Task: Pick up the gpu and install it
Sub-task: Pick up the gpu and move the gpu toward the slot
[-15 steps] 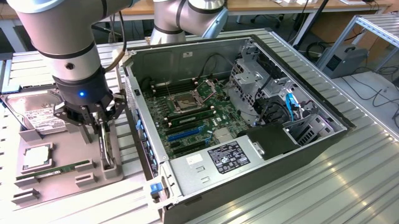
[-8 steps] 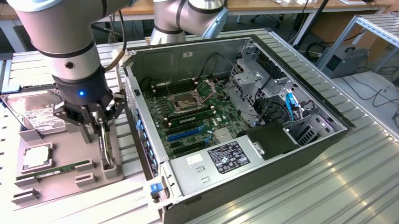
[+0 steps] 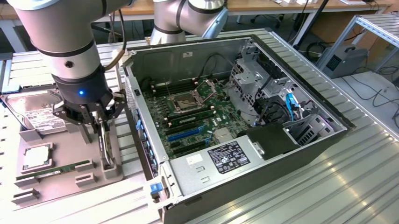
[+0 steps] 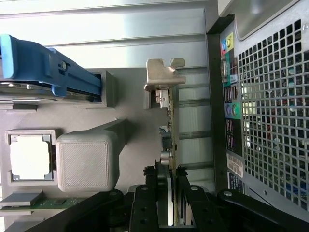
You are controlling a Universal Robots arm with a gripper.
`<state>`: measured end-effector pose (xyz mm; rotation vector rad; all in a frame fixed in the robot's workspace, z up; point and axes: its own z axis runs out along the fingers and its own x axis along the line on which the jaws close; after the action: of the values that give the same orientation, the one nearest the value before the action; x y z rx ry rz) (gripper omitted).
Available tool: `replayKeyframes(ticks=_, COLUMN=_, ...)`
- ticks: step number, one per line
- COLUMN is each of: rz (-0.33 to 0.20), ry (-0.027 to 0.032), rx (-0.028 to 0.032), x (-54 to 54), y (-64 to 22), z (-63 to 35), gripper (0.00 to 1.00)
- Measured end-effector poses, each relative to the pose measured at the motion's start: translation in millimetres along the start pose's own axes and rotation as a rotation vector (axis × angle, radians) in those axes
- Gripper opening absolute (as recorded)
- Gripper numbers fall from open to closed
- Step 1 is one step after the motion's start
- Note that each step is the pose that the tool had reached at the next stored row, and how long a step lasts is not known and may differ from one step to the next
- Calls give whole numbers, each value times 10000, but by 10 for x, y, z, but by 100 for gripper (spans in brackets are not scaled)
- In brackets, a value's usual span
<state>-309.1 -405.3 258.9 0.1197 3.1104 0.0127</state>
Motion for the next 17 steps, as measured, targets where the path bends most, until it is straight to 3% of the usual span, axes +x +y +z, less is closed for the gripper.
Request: replayKeyframes(ticks=17, rz=0, ry=0, rx=0, x=-1, y=0, z=-60, gripper=27)
